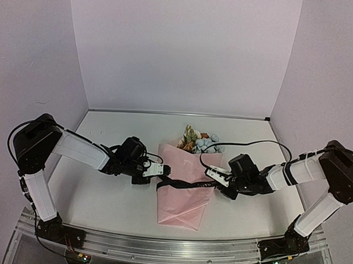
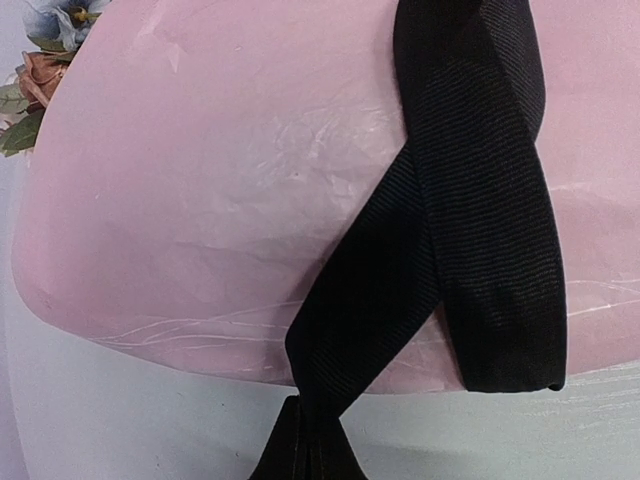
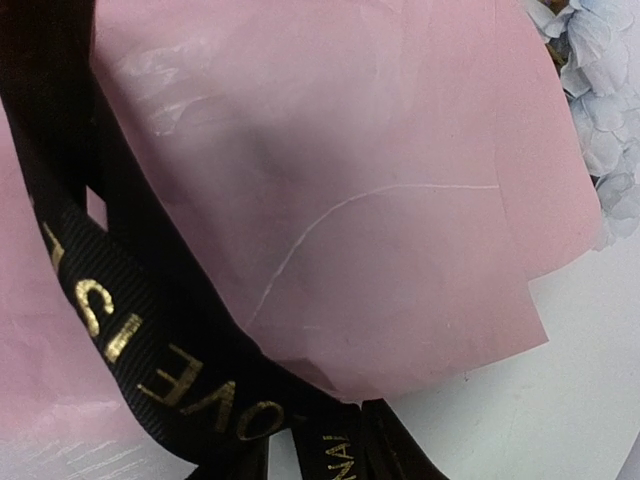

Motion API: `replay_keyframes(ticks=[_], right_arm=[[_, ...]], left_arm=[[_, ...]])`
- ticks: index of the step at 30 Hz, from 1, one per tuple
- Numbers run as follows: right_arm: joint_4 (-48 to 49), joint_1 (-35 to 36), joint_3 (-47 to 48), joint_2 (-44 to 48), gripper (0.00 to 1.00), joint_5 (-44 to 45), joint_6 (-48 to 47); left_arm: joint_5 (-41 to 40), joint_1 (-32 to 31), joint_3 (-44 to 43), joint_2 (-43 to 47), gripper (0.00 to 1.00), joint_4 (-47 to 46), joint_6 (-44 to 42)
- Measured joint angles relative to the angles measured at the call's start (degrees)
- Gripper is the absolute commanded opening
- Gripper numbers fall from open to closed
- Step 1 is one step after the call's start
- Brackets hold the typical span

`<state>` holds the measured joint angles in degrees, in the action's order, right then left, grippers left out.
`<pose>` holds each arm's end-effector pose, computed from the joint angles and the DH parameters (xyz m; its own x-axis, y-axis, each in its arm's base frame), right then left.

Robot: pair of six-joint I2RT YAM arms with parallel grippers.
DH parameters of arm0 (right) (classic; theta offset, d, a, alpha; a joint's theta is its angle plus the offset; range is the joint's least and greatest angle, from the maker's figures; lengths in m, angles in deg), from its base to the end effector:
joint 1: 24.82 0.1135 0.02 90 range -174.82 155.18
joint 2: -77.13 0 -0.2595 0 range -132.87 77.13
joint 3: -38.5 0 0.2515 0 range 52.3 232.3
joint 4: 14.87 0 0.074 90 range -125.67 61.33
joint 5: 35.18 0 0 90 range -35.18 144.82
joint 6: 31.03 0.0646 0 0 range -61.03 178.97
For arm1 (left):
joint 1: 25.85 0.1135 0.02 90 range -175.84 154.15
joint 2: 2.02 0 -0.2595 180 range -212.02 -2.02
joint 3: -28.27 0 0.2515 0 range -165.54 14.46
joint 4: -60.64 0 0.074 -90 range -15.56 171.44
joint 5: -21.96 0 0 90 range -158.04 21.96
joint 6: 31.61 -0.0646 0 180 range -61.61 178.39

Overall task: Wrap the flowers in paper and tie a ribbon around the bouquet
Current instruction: Tie the ribbon around the folded bouquet.

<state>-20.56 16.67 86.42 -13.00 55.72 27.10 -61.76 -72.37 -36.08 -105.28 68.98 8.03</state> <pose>0.2252 0.1978 0.1012 -0.1264 -0.8166 -0.5632 -0.8493 0.3825 -0.3639 0.2488 -0.2726 0.1066 0.2724 0.8251 -0.4949 0.8818 -0.0083 0.4715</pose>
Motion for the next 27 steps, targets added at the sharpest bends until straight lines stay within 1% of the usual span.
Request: replay_keyframes(ticks=[8, 15, 19, 24, 27], right_arm=[[-0.04, 0.0, -0.02, 0.52, 0.0, 1.1, 5.02], [-0.51, 0.0, -0.02, 3.75, 0.0, 5.52, 12.21], [-3.05, 0.0, -0.02, 5.94, 0.0, 7.7, 17.01], [-11.03, 0.0, 0.65, 8.42, 0.0, 9.19, 24.54], [-16.95, 0.0, 2.82, 8.91, 0.0, 10.17, 29.58]], left_arm=[[-0.15, 0.0, 0.0, 0.0, 0.0, -0.02, 1.75], [-0.85, 0.0, 0.02, 0.48, 0.0, 0.0, 5.8], [-1.66, 0.0, 0.14, 1.62, 0.0, 0.0, 8.88], [-2.26, 0.0, 0.42, 3.55, 0.0, 1.2, 16.26], [-3.73, -0.25, 0.12, 4.19, 0.0, 3.71, 22.81]])
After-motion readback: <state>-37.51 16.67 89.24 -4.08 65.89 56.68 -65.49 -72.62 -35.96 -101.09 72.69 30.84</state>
